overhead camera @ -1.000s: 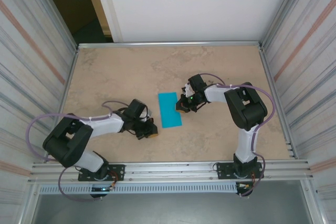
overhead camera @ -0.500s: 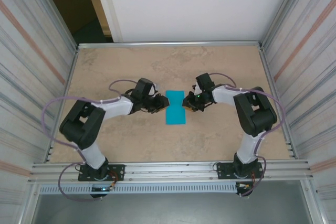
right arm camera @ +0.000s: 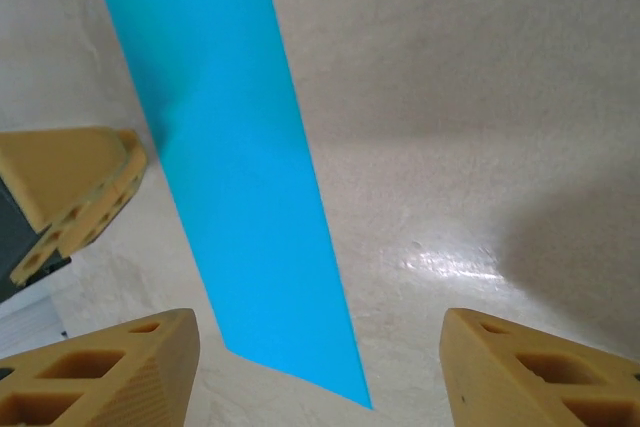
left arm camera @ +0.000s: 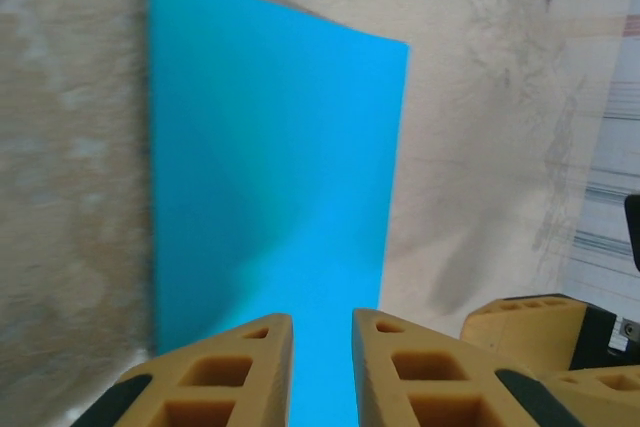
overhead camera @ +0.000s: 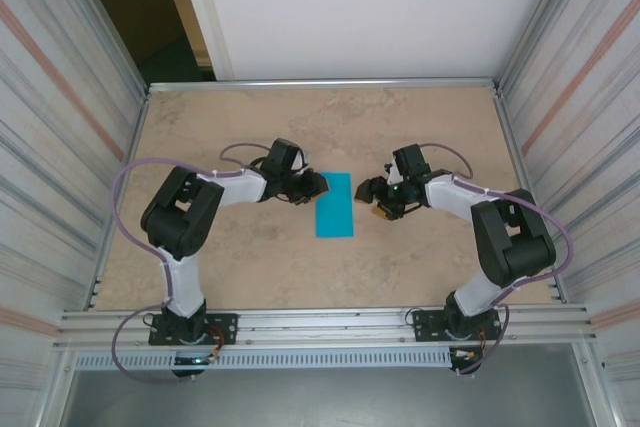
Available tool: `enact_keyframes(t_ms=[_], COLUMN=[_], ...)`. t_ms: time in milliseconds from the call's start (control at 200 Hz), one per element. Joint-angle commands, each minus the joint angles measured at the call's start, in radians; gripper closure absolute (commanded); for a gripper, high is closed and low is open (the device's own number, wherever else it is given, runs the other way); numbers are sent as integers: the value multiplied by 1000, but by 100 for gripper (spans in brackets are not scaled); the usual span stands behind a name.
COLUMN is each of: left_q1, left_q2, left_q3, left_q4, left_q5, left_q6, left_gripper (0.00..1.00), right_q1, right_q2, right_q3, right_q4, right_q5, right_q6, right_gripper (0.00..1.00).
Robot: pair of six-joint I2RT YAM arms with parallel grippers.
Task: Fold a paper plane with a square sheet of paper (pick it up from the middle)
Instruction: First fold the square sheet of paper in half at the center of the table.
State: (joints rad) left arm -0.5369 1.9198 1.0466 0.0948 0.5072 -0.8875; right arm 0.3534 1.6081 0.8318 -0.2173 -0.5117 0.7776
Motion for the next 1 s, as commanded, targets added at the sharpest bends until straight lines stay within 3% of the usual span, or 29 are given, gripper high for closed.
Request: enact_keyframes(t_ms=[0,591,992], left_q1=[8,-2,-1], left_q2=[37,82,89], left_q3=[-38,-36,-33], left_q4=[23,-118,-132], left_q5=[30,-75,-79], left_q6=[-7,-73,-76], left_gripper=[78,81,81], right_q1=[18,120,154], right_q2=[-30,-50,20], right_q3=[-6,-74,-42], right_q4=[-23,-50,-65], right_q5=[6,-75,-53], right_q6=[-1,77,47], right_gripper=[36,40,51])
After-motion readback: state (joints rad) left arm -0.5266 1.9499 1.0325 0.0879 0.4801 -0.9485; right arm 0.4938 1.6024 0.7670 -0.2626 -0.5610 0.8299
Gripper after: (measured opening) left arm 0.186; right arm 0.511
